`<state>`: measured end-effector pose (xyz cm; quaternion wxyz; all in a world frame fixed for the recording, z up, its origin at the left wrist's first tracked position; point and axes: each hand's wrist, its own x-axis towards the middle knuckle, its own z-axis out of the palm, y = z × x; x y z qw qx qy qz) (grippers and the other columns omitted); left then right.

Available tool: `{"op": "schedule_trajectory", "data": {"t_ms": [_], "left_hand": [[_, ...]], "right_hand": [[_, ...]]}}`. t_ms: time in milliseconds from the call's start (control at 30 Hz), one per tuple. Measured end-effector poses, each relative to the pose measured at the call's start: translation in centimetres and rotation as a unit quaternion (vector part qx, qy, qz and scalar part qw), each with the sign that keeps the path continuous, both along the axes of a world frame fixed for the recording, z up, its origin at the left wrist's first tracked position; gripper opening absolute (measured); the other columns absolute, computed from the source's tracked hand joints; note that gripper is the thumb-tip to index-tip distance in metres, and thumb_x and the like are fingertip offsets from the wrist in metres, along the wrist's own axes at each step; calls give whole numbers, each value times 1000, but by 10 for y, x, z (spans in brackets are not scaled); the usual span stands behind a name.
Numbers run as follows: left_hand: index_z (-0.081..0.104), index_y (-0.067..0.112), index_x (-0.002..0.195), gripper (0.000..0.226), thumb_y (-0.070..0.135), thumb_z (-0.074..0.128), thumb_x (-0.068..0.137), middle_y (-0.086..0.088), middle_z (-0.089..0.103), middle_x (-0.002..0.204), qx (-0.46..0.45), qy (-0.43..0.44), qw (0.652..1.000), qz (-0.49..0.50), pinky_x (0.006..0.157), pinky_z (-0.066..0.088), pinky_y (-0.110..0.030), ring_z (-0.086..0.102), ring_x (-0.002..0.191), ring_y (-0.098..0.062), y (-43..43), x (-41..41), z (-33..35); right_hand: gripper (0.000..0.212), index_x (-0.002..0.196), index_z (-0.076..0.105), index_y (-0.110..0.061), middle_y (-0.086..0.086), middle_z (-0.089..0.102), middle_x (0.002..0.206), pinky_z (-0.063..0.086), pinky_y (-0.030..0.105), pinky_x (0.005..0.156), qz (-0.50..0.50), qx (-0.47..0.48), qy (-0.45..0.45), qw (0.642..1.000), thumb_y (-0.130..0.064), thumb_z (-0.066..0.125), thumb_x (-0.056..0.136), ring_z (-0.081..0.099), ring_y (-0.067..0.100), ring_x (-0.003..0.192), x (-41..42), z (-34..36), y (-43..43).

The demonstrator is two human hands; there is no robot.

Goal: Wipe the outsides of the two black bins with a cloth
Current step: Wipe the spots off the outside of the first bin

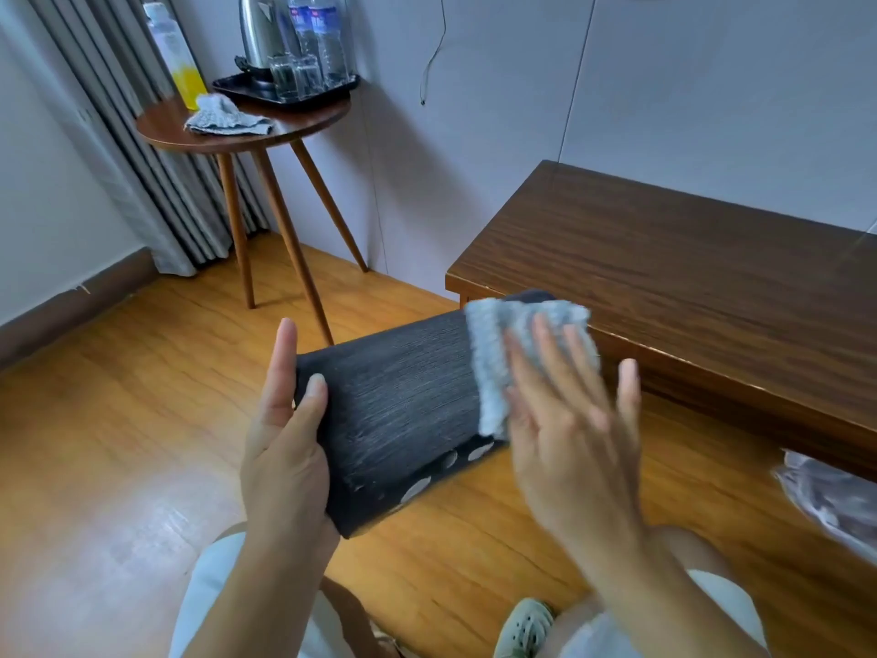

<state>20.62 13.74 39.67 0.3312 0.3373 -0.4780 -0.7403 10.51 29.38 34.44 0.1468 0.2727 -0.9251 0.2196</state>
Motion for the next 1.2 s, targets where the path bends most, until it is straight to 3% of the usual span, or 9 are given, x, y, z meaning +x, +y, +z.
{"op": "schedule_trajectory", "data": {"t_ms": [200,333,500,600,700,867,1000,1067,1200], "left_hand": [[59,66,125,45,25,53,105,25,59,129,7,8,1000,-10,85,58,-36,64,110,-14,5,-6,-1],[63,49,133,47,13,52,104,3,74,86,61,62,995,-51,67,64,-30,72,74,-13,7,-7,-9],[62,61,126,46,22,53,105,21,65,126,19,25,999,-20,88,58,-35,67,107,-14,2,0,-6],[61,65,123,45,25,53,104,29,58,130,9,14,1000,-1,96,51,-36,59,115,-12,-3,3,0],[64,62,123,43,25,53,104,30,60,122,24,11,1000,4,84,51,-30,60,108,-10,-8,5,1],[64,61,123,34,36,54,102,19,61,131,37,12,997,-72,87,55,-38,64,111,-16,-14,5,4],[74,27,117,43,55,57,89,-3,71,121,88,44,981,-170,92,56,-42,68,110,-24,-17,11,0],[81,19,103,54,60,52,83,-10,77,108,105,28,975,-195,82,60,-42,75,95,-27,-15,14,2],[77,19,104,53,63,51,90,-8,81,101,43,-61,976,-204,91,53,-47,78,92,-25,-16,18,0]], "right_hand": [[51,155,39,-34,-5,27,166,13,67,121,-17,-50,-6,999,-46,27,106,19,25,156,19,1,-18],[47,152,44,-37,-7,32,165,14,62,122,115,-39,46,992,-42,39,106,22,22,156,75,-1,-39],[48,151,43,-38,-8,32,164,8,67,121,73,-17,42,996,-47,37,104,25,22,154,28,8,-9],[54,149,41,-49,-2,10,172,6,69,120,6,-39,-36,999,-65,26,100,6,29,157,-6,15,16],[53,143,39,-65,-9,-8,171,18,56,122,23,-144,-122,982,-74,42,90,-1,10,153,-16,21,27],[55,136,54,-55,-15,28,150,50,35,103,-5,-218,-148,965,-73,57,85,33,-1,131,-19,30,27],[57,137,57,-47,-9,37,140,40,9,73,-63,-212,-188,957,-65,60,83,39,1,115,-29,31,25],[51,139,56,-46,-6,38,138,37,7,63,-75,-201,-198,956,-58,62,89,43,3,109,-31,28,23],[55,140,57,-40,-4,38,136,35,6,58,-91,-175,-178,964,-58,62,89,41,2,98,-30,27,17]]}}
